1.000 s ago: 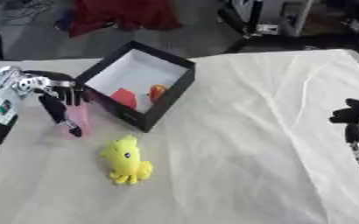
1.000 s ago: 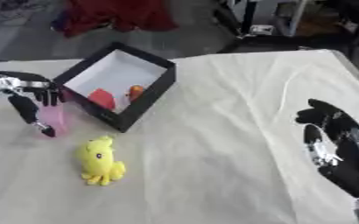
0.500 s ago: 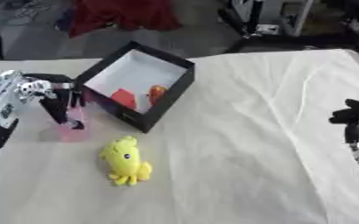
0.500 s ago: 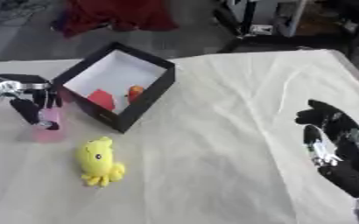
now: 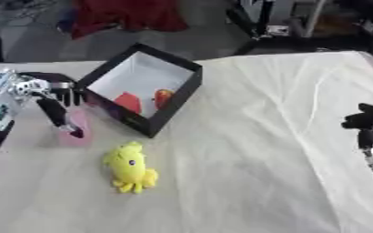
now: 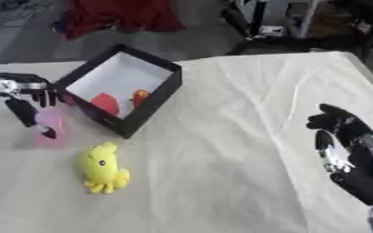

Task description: Pick up objects on the table and place them in the box.

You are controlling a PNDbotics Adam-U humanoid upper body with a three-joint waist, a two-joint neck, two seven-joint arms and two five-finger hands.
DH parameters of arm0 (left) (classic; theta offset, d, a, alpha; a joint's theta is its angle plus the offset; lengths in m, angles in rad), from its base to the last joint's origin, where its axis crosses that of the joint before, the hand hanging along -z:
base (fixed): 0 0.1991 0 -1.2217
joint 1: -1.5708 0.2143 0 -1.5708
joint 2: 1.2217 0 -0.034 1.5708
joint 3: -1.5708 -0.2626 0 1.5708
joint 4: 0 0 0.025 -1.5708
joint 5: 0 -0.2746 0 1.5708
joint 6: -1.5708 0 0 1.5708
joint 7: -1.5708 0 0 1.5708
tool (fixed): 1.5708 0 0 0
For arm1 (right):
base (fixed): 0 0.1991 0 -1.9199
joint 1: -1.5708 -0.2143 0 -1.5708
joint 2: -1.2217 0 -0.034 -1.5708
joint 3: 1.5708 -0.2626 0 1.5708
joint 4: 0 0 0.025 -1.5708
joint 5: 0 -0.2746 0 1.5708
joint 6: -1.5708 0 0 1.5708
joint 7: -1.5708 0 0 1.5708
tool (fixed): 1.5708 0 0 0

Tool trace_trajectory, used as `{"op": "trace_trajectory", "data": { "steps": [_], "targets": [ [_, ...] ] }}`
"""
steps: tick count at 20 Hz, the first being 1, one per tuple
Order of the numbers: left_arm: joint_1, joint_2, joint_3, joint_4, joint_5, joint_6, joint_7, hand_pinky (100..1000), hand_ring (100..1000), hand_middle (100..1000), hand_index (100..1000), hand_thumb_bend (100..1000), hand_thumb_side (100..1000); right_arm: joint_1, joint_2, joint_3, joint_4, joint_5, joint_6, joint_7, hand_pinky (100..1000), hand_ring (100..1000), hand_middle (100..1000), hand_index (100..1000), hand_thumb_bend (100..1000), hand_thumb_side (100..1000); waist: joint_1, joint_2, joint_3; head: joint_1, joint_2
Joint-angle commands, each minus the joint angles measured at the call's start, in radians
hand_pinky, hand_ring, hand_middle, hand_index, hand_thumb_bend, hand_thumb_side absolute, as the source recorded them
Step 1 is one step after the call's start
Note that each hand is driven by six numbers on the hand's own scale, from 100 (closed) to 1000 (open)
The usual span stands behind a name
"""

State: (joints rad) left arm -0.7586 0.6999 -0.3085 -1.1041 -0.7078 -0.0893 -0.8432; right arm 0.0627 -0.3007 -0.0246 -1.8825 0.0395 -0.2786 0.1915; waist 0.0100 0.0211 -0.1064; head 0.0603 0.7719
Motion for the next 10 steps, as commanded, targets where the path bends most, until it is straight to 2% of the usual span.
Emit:
{"op": "trace_trajectory", "data": {
  "steps": [1, 5, 10],
  "targets": [
    [-0.018, 0.064, 0.023, -0.064, 0.022, 0.015, -0.038, 788, 713, 725, 877, 824, 342, -0.007, -0.012, -0.008, -0.008, 0.0, 0.001, 0.0, 888, 742, 702, 882, 100, 505, 0.007, -0.022, 0.002, -0.001, -0.002],
    [0.001, 0.064, 0.023, -0.074, 0.017, 0.039, -0.045, 800, 745, 764, 895, 844, 338, -0.007, -0.013, -0.008, -0.008, 0.0, 0.0, 0.001, 888, 742, 702, 882, 100, 506, 0.006, -0.023, 0.001, -0.003, -0.002],
    [0.017, 0.034, 0.019, -0.027, -0.019, 0.051, -0.027, 811, 771, 802, 909, 849, 333, -0.005, -0.011, -0.009, -0.008, 0.0, 0.0, 0.001, 888, 742, 702, 882, 100, 505, 0.004, -0.023, 0.0, -0.002, -0.002]
  ]
}}
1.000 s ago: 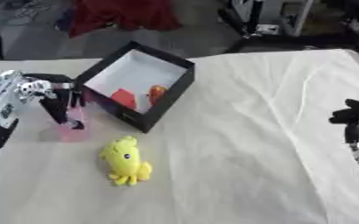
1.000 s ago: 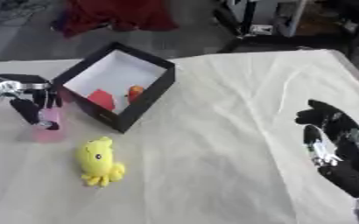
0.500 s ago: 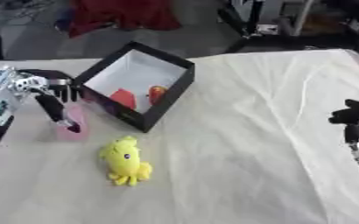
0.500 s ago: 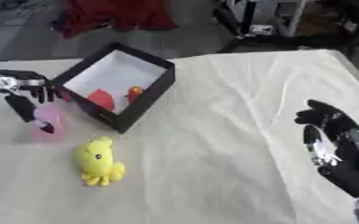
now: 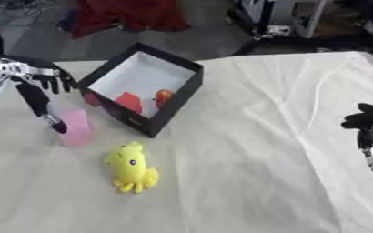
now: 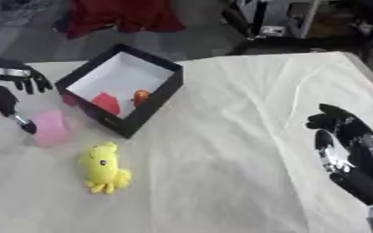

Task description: Pick up objects on the table and place them in the box.

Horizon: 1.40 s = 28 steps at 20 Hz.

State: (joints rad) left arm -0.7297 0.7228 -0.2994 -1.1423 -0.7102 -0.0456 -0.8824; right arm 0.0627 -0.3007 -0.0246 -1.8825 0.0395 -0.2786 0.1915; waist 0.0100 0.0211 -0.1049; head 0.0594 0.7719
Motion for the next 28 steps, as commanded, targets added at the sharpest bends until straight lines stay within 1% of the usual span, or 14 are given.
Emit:
{"op": "trace_trajectory", "data": {
  "steps": [1, 7, 13, 17, 19, 20, 21, 23, 25, 26, 27, 28],
  "targets": [
    [-0.009, 0.003, 0.011, 0.022, -0.023, 0.009, 0.025, 812, 773, 806, 909, 848, 333, -0.006, -0.01, -0.009, -0.008, 0.0, 0.0, 0.001, 889, 742, 702, 882, 100, 505, 0.004, -0.023, -0.001, -0.001, -0.002],
    [0.002, -0.047, 0.01, 0.091, -0.068, 0.011, 0.11, 814, 779, 816, 911, 853, 331, -0.005, -0.007, -0.008, -0.007, 0.0, 0.0, 0.002, 889, 742, 702, 882, 100, 505, 0.001, -0.022, -0.002, 0.001, -0.002],
    [0.006, -0.09, 0.011, 0.149, -0.119, 0.017, 0.186, 807, 770, 809, 905, 845, 347, -0.004, -0.004, -0.008, -0.007, -0.001, 0.0, 0.002, 889, 742, 702, 882, 100, 504, -0.001, -0.022, -0.004, 0.001, -0.002],
    [0.007, -0.107, 0.011, 0.177, -0.135, 0.01, 0.213, 798, 757, 794, 891, 834, 349, -0.005, -0.002, -0.007, -0.006, -0.002, 0.0, 0.003, 889, 742, 702, 882, 100, 504, -0.001, -0.021, -0.006, 0.002, -0.002],
    [0.008, -0.111, 0.011, 0.185, -0.141, 0.006, 0.224, 791, 746, 779, 878, 811, 348, -0.005, -0.002, -0.007, -0.006, -0.002, 0.0, 0.004, 889, 742, 701, 882, 100, 504, -0.001, -0.021, -0.006, 0.002, -0.002],
    [0.008, -0.112, 0.011, 0.189, -0.143, 0.003, 0.229, 776, 720, 754, 857, 767, 338, -0.005, -0.001, -0.007, -0.006, -0.002, 0.0, 0.004, 889, 741, 701, 882, 100, 505, -0.001, -0.021, -0.007, 0.002, -0.002],
    [0.008, -0.113, 0.012, 0.191, -0.145, 0.001, 0.235, 767, 703, 739, 845, 743, 333, -0.005, -0.001, -0.007, -0.006, -0.002, 0.0, 0.004, 889, 741, 701, 882, 100, 505, -0.001, -0.021, -0.007, 0.002, -0.002],
    [0.008, -0.111, 0.013, 0.19, -0.149, -0.003, 0.248, 729, 639, 672, 802, 645, 301, -0.004, -0.001, -0.008, -0.006, -0.002, 0.001, 0.004, 889, 741, 700, 882, 100, 505, -0.001, -0.021, -0.007, 0.002, -0.002],
    [0.007, -0.106, 0.015, 0.186, -0.154, -0.004, 0.258, 716, 617, 645, 785, 603, 285, -0.004, -0.001, -0.008, -0.005, -0.002, 0.001, 0.004, 889, 741, 700, 882, 100, 505, -0.001, -0.021, -0.006, 0.003, -0.002],
    [0.006, -0.104, 0.016, 0.185, -0.156, -0.004, 0.261, 700, 595, 619, 767, 559, 269, -0.004, 0.0, -0.008, -0.005, -0.003, 0.001, 0.004, 889, 741, 700, 881, 100, 505, -0.001, -0.022, -0.006, 0.002, -0.002],
    [0.005, -0.101, 0.017, 0.183, -0.159, -0.004, 0.264, 692, 585, 608, 759, 544, 262, -0.005, 0.0, -0.007, -0.005, -0.003, 0.001, 0.004, 889, 741, 700, 881, 100, 506, 0.0, -0.022, -0.005, 0.002, -0.002],
    [0.005, -0.099, 0.018, 0.18, -0.161, -0.004, 0.267, 672, 558, 580, 736, 504, 250, -0.005, 0.0, -0.007, -0.005, -0.003, 0.001, 0.004, 889, 741, 700, 882, 100, 506, 0.0, -0.022, -0.005, 0.002, -0.002]
  ]
}}
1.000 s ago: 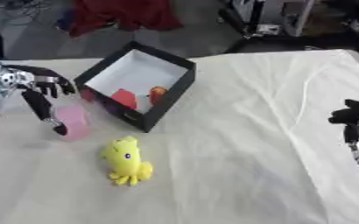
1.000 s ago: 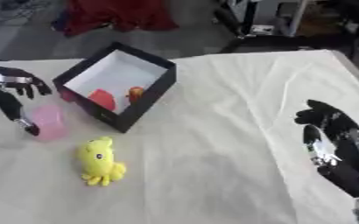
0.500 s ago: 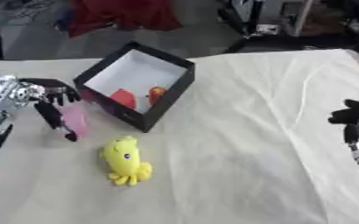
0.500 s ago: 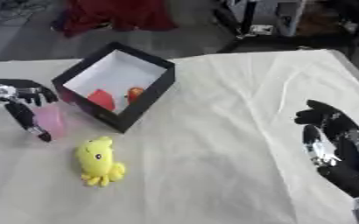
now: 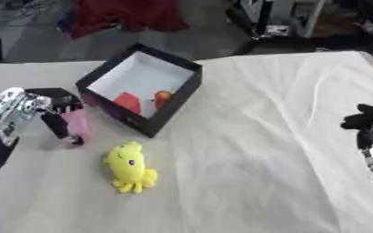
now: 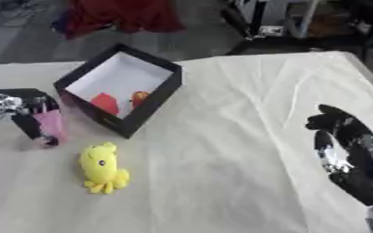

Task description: Pick up objects on the table and place them in the box.

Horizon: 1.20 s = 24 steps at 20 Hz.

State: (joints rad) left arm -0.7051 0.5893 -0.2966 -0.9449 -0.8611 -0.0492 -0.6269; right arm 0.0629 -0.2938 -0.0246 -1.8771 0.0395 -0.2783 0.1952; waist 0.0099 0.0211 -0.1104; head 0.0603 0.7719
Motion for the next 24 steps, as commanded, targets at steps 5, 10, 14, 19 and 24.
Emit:
{"op": "trace_trajectory", "data": {
  "steps": [5, 10, 14, 19, 24],
  "targets": [
    [-0.029, 0.056, 0.021, -0.048, -0.01, -0.003, 0.03, 628, 506, 521, 681, 390, 232, -0.004, -0.008, -0.008, -0.01, -0.004, 0.001, 0.001, 889, 741, 700, 882, 100, 505, 0.0, -0.024, 0.001, -0.001, -0.002],
    [-0.07, 0.11, 0.013, -0.142, 0.01, -0.012, -0.006, 636, 520, 525, 684, 378, 259, -0.002, -0.011, -0.008, -0.01, -0.004, 0.001, 0.0, 889, 741, 700, 882, 100, 506, 0.002, -0.026, 0.003, -0.001, -0.002],
    [-0.123, 0.134, 0.015, -0.212, 0.001, -0.009, -0.044, 654, 532, 538, 697, 413, 292, 0.0, -0.012, -0.007, -0.01, -0.005, 0.0, 0.002, 889, 741, 700, 882, 100, 506, 0.002, -0.03, 0.006, -0.003, -0.002],
    [-0.195, 0.064, 0.022, -0.199, -0.064, 0.004, -0.024, 679, 561, 569, 725, 478, 317, 0.002, -0.01, -0.004, -0.009, -0.006, 0.001, 0.004, 889, 741, 700, 881, 100, 504, -0.002, -0.031, 0.006, -0.001, -0.002],
    [-0.255, -0.094, 0.039, -0.06, -0.191, 0.019, 0.062, 702, 590, 605, 753, 585, 352, -0.001, -0.005, 0.004, -0.01, -0.011, -0.001, 0.011, 889, 741, 701, 882, 100, 504, -0.015, -0.029, -0.012, 0.012, -0.002]
  ]
}}
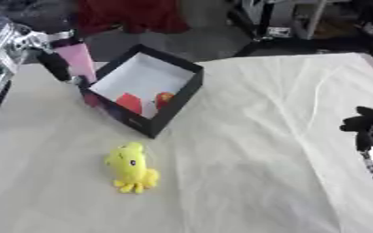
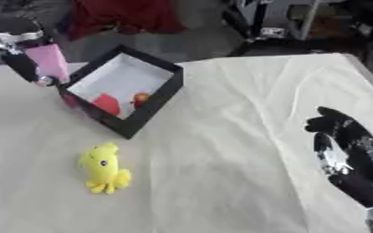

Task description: Pick up objects on the table and place them in the box.

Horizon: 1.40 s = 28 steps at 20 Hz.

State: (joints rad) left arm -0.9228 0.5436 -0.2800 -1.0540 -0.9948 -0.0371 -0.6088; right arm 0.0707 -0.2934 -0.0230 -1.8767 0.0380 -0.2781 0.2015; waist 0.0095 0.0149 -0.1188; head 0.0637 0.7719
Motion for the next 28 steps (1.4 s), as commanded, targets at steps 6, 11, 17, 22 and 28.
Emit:
{"op": "trace_trajectory", "data": {
  "steps": [6, 11, 17, 22, 28],
  "targets": [
    [-0.067, -0.196, 0.071, 0.202, -0.228, 0.049, 0.196, 724, 624, 651, 803, 751, 412, -0.015, 0.0, 0.014, -0.013, -0.018, -0.003, 0.016, 889, 741, 701, 882, 100, 503, -0.028, -0.017, -0.042, 0.03, -0.002],
    [-0.065, -0.233, 0.091, 0.259, -0.302, 0.072, 0.293, 731, 639, 672, 819, 827, 441, -0.015, 0.002, 0.014, -0.014, -0.021, -0.003, 0.018, 889, 741, 701, 882, 100, 501, -0.032, -0.013, -0.059, 0.024, -0.002],
    [-0.056, -0.178, 0.079, 0.204, -0.223, 0.028, 0.291, 727, 623, 664, 817, 860, 454, -0.016, 0.003, 0.01, -0.013, -0.019, -0.002, 0.016, 889, 741, 702, 882, 100, 502, -0.031, -0.013, -0.051, 0.015, -0.002],
    [-0.03, -0.047, 0.035, 0.025, -0.008, -0.031, 0.212, 726, 610, 647, 808, 856, 458, -0.014, 0.003, 0.005, -0.012, -0.016, -0.003, 0.012, 889, 741, 702, 882, 100, 503, -0.03, -0.014, -0.035, 0.008, -0.002],
    [0.079, 0.194, -0.039, -0.286, 0.299, -0.073, -0.019, 741, 630, 660, 812, 820, 440, -0.012, -0.003, 0.001, -0.011, -0.009, -0.003, 0.007, 889, 741, 702, 882, 100, 503, -0.022, -0.016, -0.017, -0.003, -0.002]
  ]
}}
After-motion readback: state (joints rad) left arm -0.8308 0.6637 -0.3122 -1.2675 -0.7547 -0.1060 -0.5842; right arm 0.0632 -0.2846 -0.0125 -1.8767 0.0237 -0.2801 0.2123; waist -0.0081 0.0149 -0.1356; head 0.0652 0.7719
